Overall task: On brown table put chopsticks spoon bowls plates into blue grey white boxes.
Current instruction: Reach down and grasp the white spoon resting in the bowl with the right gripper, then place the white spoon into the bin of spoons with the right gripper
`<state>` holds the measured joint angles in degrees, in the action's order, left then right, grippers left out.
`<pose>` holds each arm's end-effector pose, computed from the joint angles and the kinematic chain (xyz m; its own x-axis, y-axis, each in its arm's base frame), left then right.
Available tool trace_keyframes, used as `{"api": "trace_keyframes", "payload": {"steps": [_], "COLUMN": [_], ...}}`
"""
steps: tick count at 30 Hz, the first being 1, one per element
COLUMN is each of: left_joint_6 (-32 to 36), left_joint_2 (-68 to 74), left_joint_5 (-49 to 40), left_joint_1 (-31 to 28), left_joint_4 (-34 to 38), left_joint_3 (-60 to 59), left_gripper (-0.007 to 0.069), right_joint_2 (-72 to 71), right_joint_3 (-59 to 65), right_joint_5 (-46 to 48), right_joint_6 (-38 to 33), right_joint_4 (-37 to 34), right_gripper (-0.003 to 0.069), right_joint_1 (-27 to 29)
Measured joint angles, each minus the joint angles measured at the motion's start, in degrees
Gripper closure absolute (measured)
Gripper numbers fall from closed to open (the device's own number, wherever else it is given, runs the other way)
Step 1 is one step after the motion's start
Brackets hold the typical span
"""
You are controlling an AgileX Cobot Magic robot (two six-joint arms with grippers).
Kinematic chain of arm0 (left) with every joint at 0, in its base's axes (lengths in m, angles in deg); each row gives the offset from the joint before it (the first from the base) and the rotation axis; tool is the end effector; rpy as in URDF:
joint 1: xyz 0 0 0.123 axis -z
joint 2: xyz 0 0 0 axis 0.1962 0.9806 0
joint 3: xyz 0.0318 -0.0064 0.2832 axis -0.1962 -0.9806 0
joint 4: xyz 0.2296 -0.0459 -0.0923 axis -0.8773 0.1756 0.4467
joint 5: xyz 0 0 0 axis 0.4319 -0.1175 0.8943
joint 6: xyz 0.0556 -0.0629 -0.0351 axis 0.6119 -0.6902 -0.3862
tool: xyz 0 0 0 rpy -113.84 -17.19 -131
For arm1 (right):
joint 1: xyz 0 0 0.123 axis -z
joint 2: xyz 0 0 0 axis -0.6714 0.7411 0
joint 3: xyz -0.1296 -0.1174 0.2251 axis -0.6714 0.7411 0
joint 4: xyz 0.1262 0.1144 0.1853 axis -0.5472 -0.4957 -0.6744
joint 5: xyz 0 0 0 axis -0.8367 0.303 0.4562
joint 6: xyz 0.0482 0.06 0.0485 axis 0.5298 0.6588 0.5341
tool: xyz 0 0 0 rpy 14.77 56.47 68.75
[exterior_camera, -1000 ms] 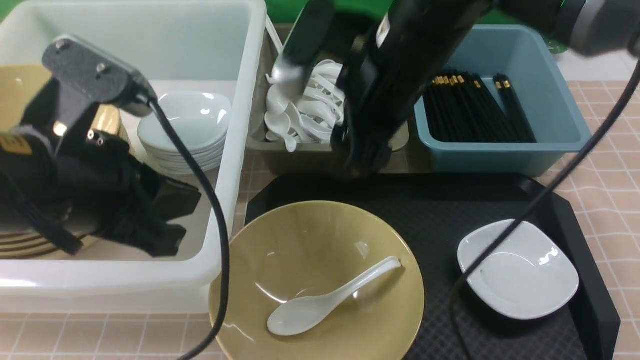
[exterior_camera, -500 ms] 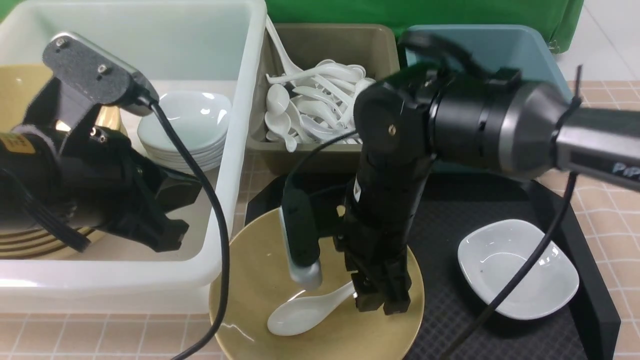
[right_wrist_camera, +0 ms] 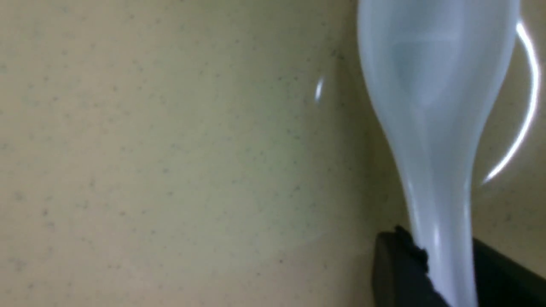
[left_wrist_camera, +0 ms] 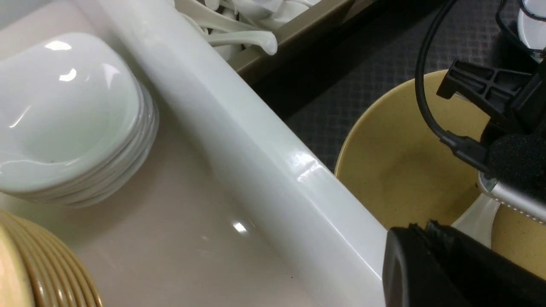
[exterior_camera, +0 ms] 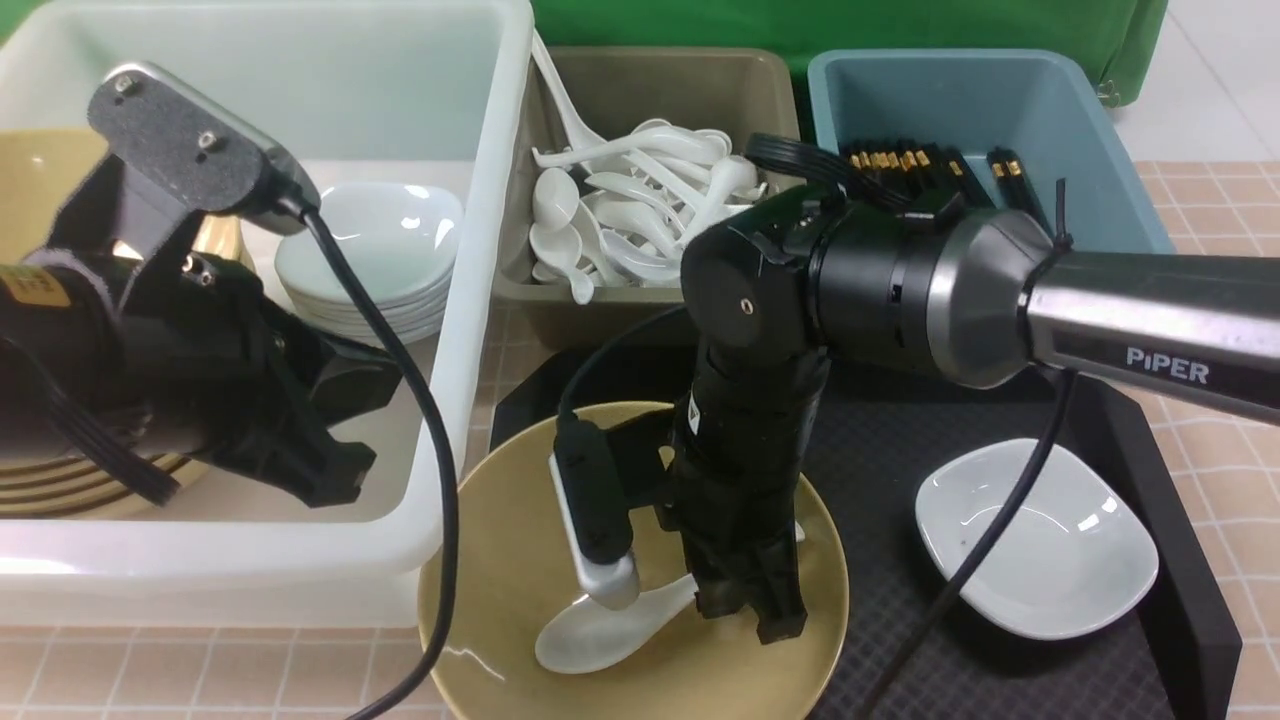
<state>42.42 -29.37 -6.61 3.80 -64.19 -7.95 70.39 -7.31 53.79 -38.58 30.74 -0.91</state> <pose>0.1917 -0.0768 0.3254 -0.4783 0.4571 -0.7499 0.6302 0.7734 0.0694 0.2854 0.2817 0.2051 0.2040 -0.9702 -0.1309 -0.9782 -0.2073 0.0119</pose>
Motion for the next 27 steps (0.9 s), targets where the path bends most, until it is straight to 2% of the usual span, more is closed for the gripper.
{"api": "trace_keyframes", "payload": {"steps": [5,6,10,13,18,23,25,27], "left_joint_6": [0.0,-0.5,-4.6,-6.9,-4.6,0.0,0.8,1.5], "left_joint_2": [0.0,0.1,2.4,9.5,22.0,29.9,32.1,33.5], "left_joint_5": [2.6,5.3,8.5,5.1,-3.9,-9.0,-10.5,-11.6], "left_joint_1": [0.0,0.0,-1.7,-4.7,-5.6,-5.6,-5.6,-5.6], "left_joint_4": [0.0,0.2,1.3,2.2,5.5,10.4,11.5,12.7], "left_joint_3": [0.0,0.0,2.1,8.9,21.6,31.7,34.6,36.8], "left_gripper": [0.0621,0.0621,0.0621,0.0621,0.0621,0.0621,0.0621,0.0621], "right_joint_2": [-0.2,-0.7,-1.3,-1.6,-0.2,4.9,7.4,9.2], "right_joint_3": [-7.6,-11.4,-18.5,-22.4,-22.7,-22.7,-22.7,-22.7], "right_joint_5": [3.0,3.6,3.6,-3.9,-20.4,-33.4,-37.0,-38.8], "right_joint_6": [5.3,8.0,11.6,19.9,37.7,45.4,47.4,50.4], "right_joint_4": [4.2,6.5,7.4,8.1,8.2,8.2,8.2,8.2], "right_gripper": [0.0501,0.0501,0.0501,0.0501,0.0501,0.0498,0.0466,0.0373], "right_joint_1": [0.1,0.8,3.9,9.0,14.0,15.9,16.2,16.5]}}
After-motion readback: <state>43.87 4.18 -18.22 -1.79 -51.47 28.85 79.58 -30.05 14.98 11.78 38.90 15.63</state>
